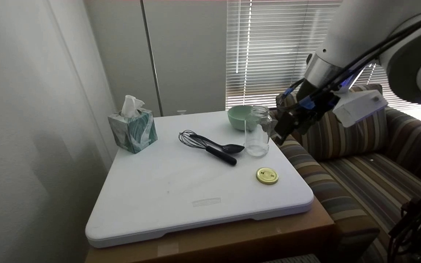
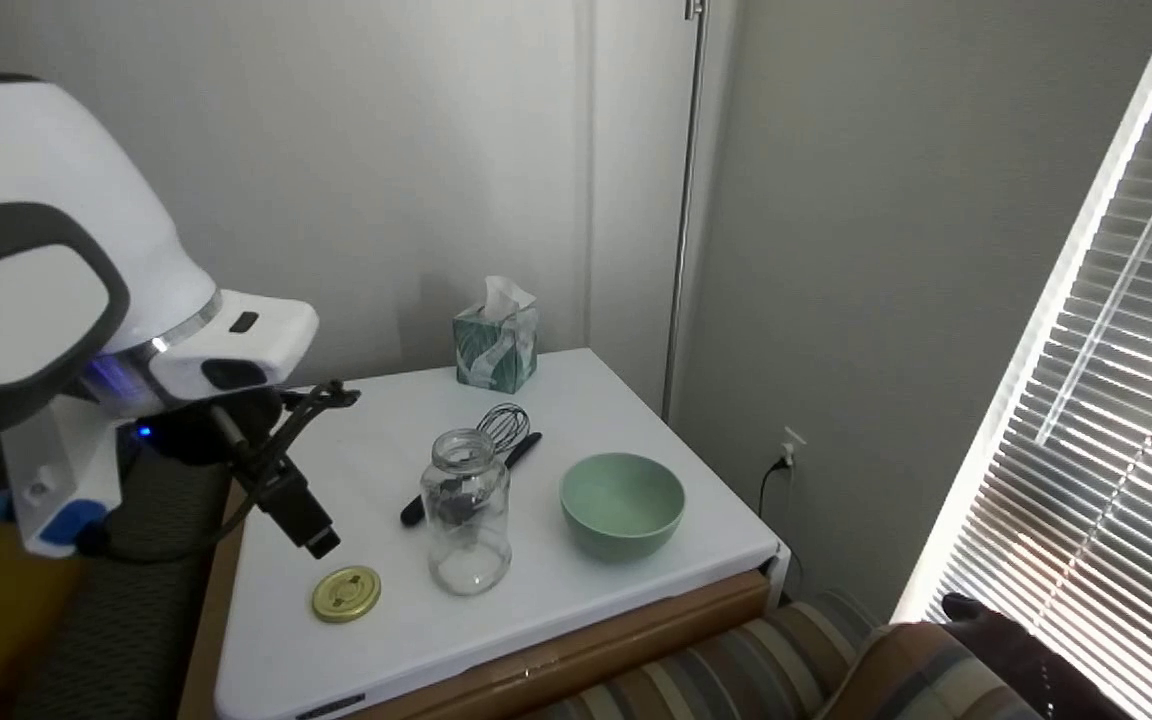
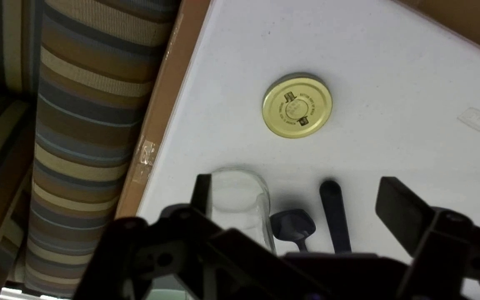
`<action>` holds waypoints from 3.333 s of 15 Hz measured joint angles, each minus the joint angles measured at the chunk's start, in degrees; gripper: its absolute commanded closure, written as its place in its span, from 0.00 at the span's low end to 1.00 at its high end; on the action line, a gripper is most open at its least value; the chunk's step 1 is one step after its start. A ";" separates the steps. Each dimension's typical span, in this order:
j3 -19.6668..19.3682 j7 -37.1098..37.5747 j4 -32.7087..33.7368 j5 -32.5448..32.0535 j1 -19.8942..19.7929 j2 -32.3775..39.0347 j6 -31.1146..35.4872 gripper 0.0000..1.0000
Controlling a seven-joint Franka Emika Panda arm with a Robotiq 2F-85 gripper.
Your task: Pick the lid on the table and put it on the bottle
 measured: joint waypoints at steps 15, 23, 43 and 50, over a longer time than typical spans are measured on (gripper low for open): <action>-8.10 3.48 10.39 -0.17 15.29 22.69 4.70 0.00; -7.09 -11.32 15.23 20.12 16.38 27.98 4.68 0.00; 8.60 -24.14 18.17 25.65 -1.95 27.91 3.14 0.26; 8.48 -25.60 18.26 25.63 -1.75 26.65 0.80 0.52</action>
